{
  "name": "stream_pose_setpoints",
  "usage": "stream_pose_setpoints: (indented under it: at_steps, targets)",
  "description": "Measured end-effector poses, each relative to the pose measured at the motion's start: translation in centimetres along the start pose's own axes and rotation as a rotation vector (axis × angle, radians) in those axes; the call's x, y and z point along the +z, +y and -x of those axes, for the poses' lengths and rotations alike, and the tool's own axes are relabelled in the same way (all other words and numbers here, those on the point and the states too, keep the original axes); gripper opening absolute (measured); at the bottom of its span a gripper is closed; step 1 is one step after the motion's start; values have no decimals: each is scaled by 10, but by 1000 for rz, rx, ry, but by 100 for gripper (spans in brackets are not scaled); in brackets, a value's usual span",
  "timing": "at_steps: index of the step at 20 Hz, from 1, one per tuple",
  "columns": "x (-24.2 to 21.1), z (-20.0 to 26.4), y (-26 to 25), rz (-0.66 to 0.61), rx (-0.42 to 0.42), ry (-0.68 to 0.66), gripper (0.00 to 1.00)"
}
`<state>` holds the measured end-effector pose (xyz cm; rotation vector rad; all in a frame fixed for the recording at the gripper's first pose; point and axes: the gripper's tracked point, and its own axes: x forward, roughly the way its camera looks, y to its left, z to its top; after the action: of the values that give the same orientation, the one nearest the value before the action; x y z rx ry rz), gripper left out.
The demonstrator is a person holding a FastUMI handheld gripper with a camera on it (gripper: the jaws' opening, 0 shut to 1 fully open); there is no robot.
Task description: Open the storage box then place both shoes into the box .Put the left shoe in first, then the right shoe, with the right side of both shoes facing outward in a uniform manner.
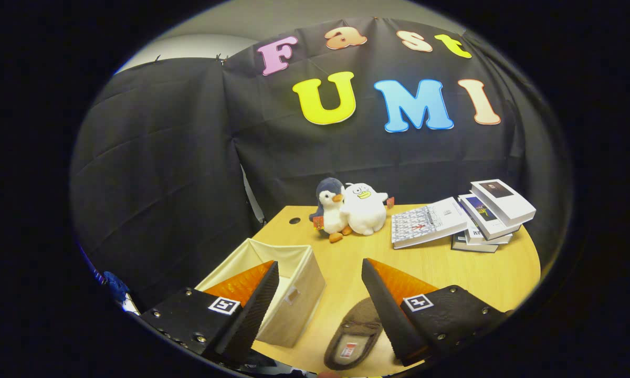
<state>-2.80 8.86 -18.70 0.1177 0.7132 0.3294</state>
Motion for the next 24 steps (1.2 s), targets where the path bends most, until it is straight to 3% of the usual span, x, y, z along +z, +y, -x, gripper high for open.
stream_pose_setpoints:
  at_steps: [9, 21, 22, 24]
  targets:
    - [-84, -12, -57, -6, -66, 155, 98]
    - [-205, -33, -85, 25, -87, 459, 98]
    - [-206, -37, -86, 19, -92, 468, 97]
    - [-208, -45, -84, -18, -94, 482, 82]
